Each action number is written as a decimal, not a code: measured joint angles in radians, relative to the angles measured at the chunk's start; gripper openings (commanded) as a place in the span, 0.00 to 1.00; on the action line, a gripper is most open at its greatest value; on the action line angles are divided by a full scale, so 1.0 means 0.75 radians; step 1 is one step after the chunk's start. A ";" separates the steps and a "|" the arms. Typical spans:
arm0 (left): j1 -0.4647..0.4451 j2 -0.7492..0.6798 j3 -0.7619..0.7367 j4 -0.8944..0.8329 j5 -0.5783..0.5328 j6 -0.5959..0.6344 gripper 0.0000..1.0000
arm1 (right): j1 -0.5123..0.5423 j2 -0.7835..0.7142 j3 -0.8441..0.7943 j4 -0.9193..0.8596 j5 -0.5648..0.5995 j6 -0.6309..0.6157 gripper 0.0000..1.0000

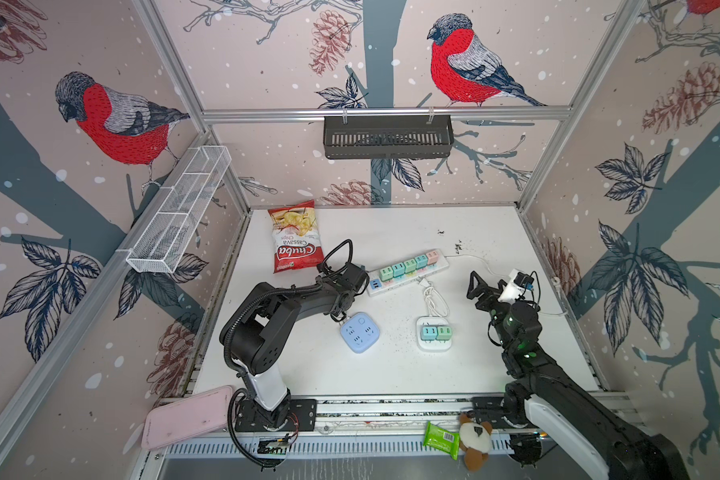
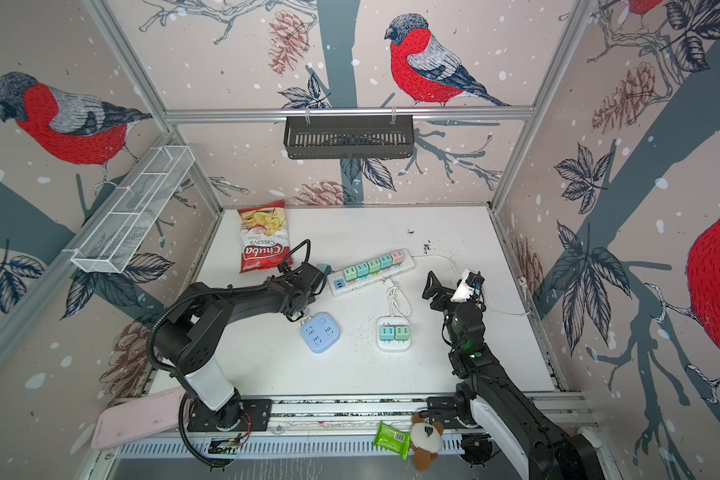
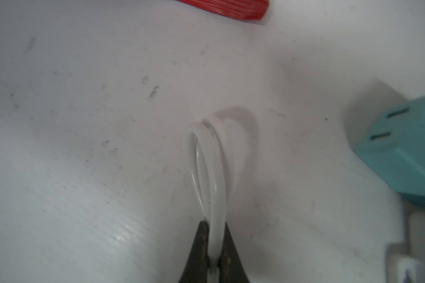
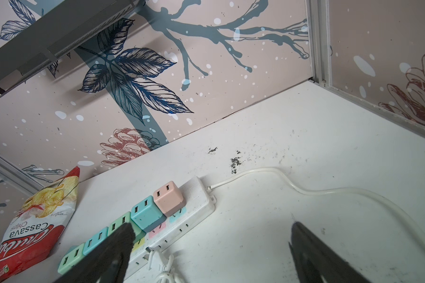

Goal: Insert the plug

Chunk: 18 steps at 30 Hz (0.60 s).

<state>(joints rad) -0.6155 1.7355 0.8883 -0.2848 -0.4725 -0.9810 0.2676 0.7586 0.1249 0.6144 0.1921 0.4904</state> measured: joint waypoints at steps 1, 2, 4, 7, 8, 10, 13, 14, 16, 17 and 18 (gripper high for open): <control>-0.017 -0.009 -0.005 0.010 0.007 0.028 0.00 | 0.000 0.000 0.000 0.000 0.000 0.000 1.00; -0.034 -0.020 -0.011 0.018 0.025 0.044 0.00 | 0.000 0.000 0.000 0.000 0.000 0.000 1.00; -0.079 -0.045 -0.028 0.030 0.034 0.089 0.00 | 0.000 0.000 0.000 0.000 0.000 0.000 1.00; -0.156 -0.072 -0.042 0.047 0.033 0.146 0.00 | 0.000 0.000 0.000 0.000 0.001 0.000 1.00; -0.182 -0.077 -0.042 0.052 0.032 0.163 0.00 | 0.000 -0.001 0.000 0.000 0.001 0.000 1.00; -0.226 -0.082 -0.038 0.054 0.027 0.179 0.00 | 0.000 -0.002 0.000 0.000 0.001 0.000 1.00; -0.288 -0.081 -0.013 0.054 0.016 0.218 0.00 | 0.000 -0.004 0.000 0.000 0.001 0.000 1.00; -0.307 -0.076 -0.003 0.058 0.012 0.235 0.00 | 0.000 -0.005 0.000 0.000 0.001 0.000 1.00; -0.338 -0.060 0.013 0.072 0.012 0.251 0.00 | 0.000 -0.007 0.000 0.000 0.001 0.000 1.00; -0.353 -0.048 0.023 0.078 0.016 0.271 0.00 | 0.000 -0.007 0.000 0.000 0.001 0.000 1.00; -0.367 -0.036 0.034 0.081 0.023 0.272 0.00 | 0.000 -0.007 0.000 0.000 0.001 0.000 1.00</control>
<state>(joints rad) -0.8906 1.7084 0.9138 -0.2237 -0.4549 -0.7769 0.2676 0.7532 0.1249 0.6144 0.1925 0.4904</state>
